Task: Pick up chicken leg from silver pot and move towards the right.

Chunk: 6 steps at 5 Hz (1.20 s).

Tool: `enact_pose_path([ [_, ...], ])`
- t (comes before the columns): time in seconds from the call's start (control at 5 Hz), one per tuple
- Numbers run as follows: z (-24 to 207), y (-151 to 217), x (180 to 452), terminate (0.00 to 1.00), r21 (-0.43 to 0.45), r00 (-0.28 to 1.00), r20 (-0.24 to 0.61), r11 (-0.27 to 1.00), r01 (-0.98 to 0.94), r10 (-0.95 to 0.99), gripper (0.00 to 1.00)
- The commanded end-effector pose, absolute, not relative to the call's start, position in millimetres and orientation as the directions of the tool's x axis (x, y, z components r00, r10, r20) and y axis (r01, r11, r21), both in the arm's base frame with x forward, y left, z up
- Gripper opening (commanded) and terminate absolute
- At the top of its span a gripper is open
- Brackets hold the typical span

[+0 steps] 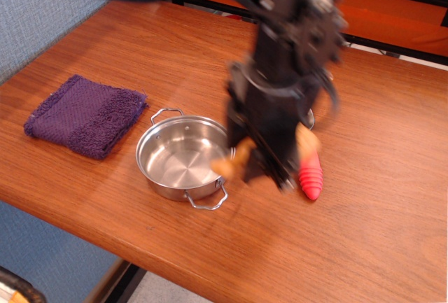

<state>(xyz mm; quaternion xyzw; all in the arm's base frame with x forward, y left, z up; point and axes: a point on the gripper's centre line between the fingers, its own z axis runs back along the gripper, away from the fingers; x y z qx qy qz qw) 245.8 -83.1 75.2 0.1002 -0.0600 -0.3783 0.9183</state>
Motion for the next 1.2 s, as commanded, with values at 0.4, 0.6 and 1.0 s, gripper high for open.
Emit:
enact_pose_path([
  [0.4, 26, -144, 254, 0.00, 0.175, 0.534, 0.070, 0.537, 0.825, -0.843, 0.00],
  [0.6, 18, -144, 256, 0.00, 0.158, 0.514, 0.065, 0.517, 0.841, -0.856, 0.00],
  [1.0, 23, -134, 248, 0.00, 0.169, 0.528, 0.041, 0.527, 0.833, -0.848, 1.00],
])
